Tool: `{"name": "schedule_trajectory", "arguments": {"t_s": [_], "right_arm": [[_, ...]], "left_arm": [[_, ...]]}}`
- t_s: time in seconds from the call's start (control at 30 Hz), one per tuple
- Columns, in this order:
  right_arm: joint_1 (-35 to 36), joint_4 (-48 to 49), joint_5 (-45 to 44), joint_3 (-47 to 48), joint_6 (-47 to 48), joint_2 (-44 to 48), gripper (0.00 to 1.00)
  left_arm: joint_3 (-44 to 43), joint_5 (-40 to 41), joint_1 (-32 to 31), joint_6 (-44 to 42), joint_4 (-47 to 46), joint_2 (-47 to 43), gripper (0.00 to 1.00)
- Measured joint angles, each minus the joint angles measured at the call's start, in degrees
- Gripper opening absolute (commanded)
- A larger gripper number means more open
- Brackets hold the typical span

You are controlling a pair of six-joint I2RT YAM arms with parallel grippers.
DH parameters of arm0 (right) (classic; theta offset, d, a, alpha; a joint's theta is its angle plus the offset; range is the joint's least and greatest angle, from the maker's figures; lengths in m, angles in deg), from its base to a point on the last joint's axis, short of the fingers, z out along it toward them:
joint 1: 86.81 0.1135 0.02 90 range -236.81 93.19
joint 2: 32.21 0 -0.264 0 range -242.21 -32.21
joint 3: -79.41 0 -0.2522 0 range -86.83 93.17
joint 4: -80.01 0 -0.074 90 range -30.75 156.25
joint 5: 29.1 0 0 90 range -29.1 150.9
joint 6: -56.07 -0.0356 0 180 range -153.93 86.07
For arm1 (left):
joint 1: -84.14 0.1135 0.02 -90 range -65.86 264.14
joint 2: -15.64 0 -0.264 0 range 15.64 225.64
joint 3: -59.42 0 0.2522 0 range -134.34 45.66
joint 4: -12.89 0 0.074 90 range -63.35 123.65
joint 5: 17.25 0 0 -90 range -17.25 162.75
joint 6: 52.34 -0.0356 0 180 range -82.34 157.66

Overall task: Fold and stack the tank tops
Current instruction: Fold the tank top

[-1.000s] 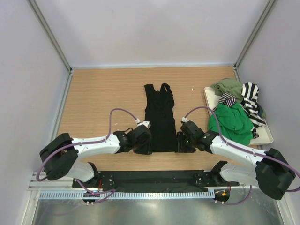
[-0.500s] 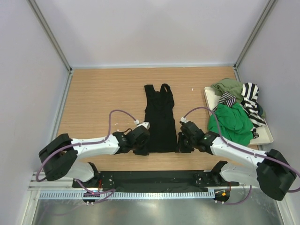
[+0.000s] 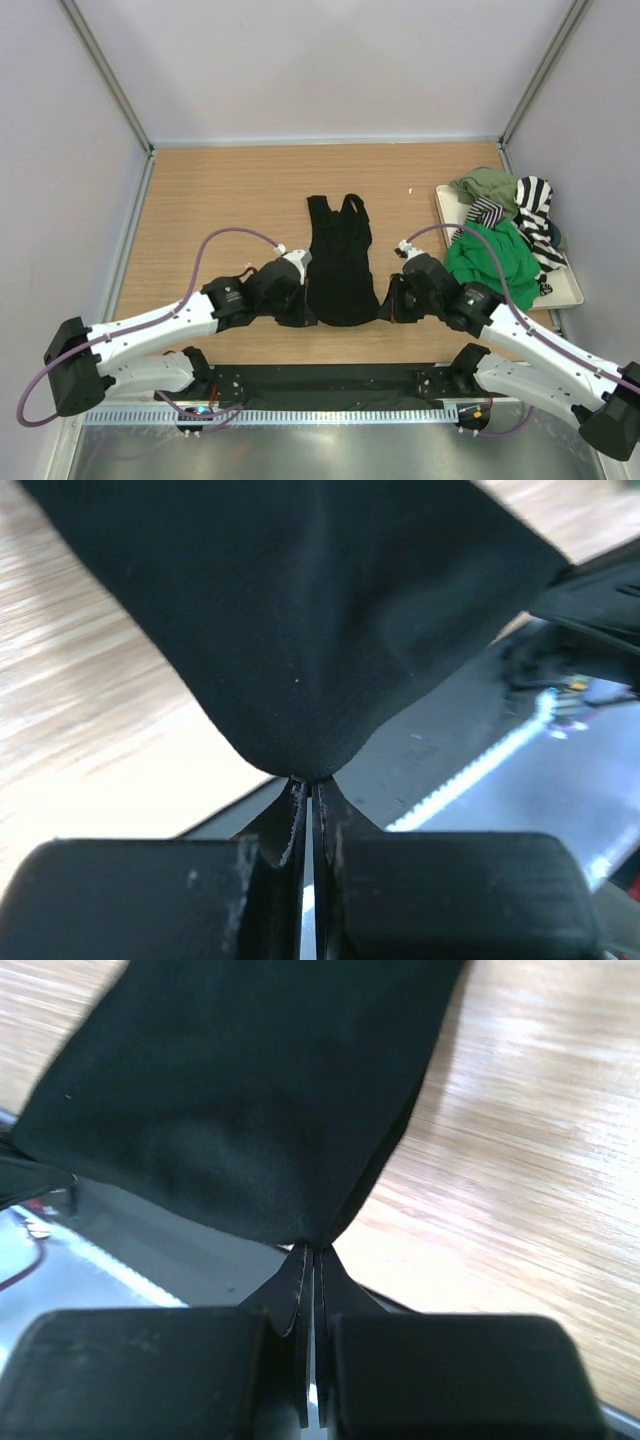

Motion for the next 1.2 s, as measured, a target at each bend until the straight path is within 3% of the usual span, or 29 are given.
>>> {"name": "schedule_trajectory", "arguments": {"t_s": [0.23, 0.63, 0.87, 1.2], "right_arm": [[0.11, -4.83, 0.22, 6.19, 0.0, 3.43, 0.01], [0.11, -9.53, -0.66, 13.64, 0.26, 3.69, 0.01], [0.13, -11.1, -7.56, 19.93, 1.31, -0.59, 0.01], [0.13, -10.69, -14.34, 21.22, 2.99, -5.92, 0.01]], "left_arm": [[-2.4, -1.79, -0.28, 1.4, 3.02, -6.54, 0.01], [-3.08, -3.67, -0.33, 3.54, 4.55, -7.34, 0.02], [-7.87, -2.84, -0.15, 4.13, 5.49, -5.7, 0.01], [-9.7, -3.5, 4.04, 4.28, 4.92, -1.62, 0.0]]}}
